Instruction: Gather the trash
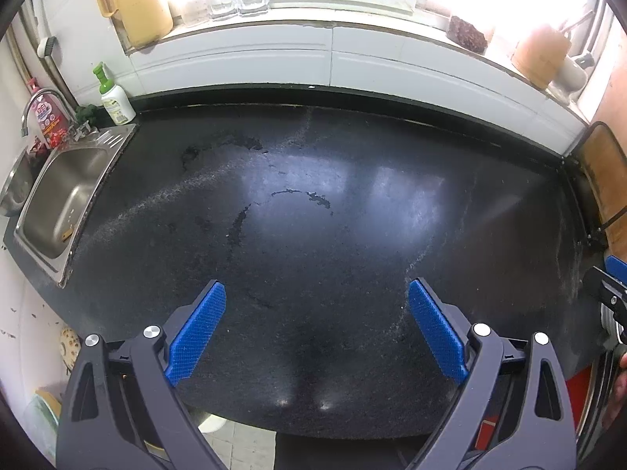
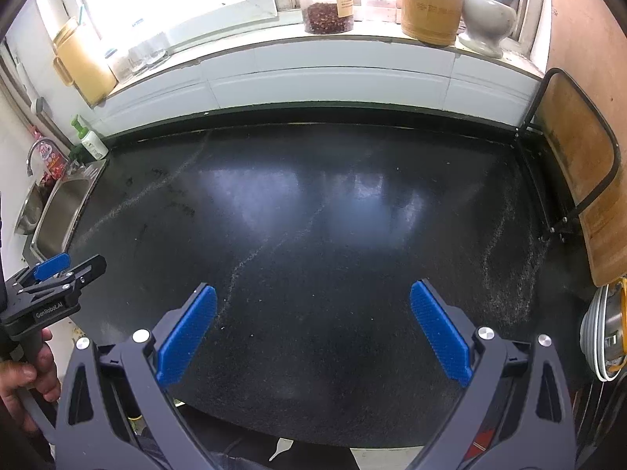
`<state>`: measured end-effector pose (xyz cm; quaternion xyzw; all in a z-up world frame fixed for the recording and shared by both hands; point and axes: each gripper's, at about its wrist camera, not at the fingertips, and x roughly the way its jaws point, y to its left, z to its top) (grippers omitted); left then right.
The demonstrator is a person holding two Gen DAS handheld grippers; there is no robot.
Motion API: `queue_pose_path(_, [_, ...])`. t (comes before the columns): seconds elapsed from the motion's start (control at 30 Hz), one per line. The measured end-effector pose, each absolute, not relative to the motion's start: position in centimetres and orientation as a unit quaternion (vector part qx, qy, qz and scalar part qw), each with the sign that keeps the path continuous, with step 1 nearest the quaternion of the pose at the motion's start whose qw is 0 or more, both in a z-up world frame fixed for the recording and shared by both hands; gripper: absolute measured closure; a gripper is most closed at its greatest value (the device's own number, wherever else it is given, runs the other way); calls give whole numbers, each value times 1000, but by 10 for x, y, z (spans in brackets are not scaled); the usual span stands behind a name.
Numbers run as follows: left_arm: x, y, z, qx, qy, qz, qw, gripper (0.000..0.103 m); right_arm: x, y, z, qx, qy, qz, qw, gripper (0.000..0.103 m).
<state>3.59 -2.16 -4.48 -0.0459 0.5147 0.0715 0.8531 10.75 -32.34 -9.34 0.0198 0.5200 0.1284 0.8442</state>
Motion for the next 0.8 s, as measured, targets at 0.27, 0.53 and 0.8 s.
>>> queue_pose_path(0.27, [37,-22,-48,-47,518,74,851,12,108,-323,-93,18,518,125,846,7])
queue_pose_path(0.53, [36,-22,-49,-47,517,73,851,12,106,-323,-91,18,516,121,848,7])
queue_pose_path(0.8, [36,-23,-49,-44,516,74,852,11,107,-323,-92,17,515,121,849,7])
